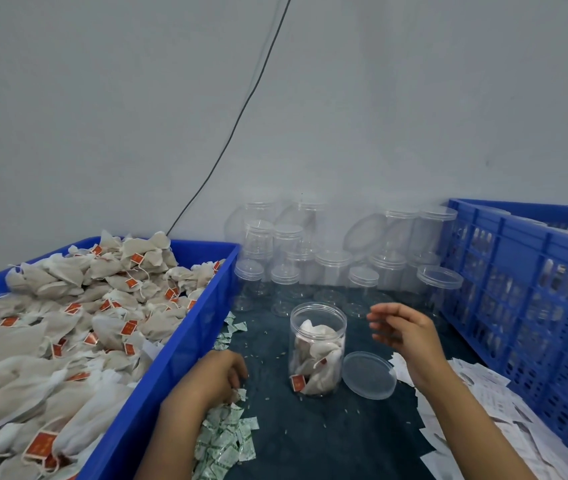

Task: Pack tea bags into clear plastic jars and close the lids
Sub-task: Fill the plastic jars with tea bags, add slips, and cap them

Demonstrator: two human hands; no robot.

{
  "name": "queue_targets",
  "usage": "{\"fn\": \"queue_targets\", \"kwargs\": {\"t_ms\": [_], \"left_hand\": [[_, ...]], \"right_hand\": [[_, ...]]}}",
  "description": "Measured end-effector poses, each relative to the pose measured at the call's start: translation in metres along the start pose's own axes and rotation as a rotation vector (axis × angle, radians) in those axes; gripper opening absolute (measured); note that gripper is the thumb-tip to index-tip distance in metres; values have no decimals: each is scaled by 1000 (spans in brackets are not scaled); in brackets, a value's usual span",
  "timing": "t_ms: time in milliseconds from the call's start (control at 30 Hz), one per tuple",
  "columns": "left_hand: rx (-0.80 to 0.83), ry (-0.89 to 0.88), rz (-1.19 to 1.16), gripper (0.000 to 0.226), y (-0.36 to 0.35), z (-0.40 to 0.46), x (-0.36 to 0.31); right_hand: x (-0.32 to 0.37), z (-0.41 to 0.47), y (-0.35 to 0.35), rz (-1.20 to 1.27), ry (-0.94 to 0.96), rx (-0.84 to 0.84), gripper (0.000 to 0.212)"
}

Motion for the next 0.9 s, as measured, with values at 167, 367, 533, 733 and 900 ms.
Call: {"fn": "queue_targets", "kwargs": {"t_ms": [167, 367, 533, 733, 900], "left_hand": [[-98, -52, -29, 26, 2, 1, -6], [-568, -286, -374, 20, 21, -10, -48], [-717, -393, -518, 15, 25, -8, -87], [-633, -386, -333, 20, 31, 10, -121], [-502, -352, -206, 13, 21, 24, -122]], "right_hand": [[-25, 6, 33, 29, -51, -130, 33], [-40, 9, 63, -262, 40, -263, 38], [-49, 6, 65, -651, 111, -192, 32], [-71, 8, 57, -996, 77, -21, 35], [-80, 11, 58, -1146, 35, -34, 44]]}}
Point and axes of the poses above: each hand's wrist, its own z-axis towards the middle knuckle, its own y-axis out of the back of the hand, x = y × z, the point moved 4 cm from there along z, towards the middle knuckle, and after that the axes turned 3 degrees about -z, right-handed, at the moved point
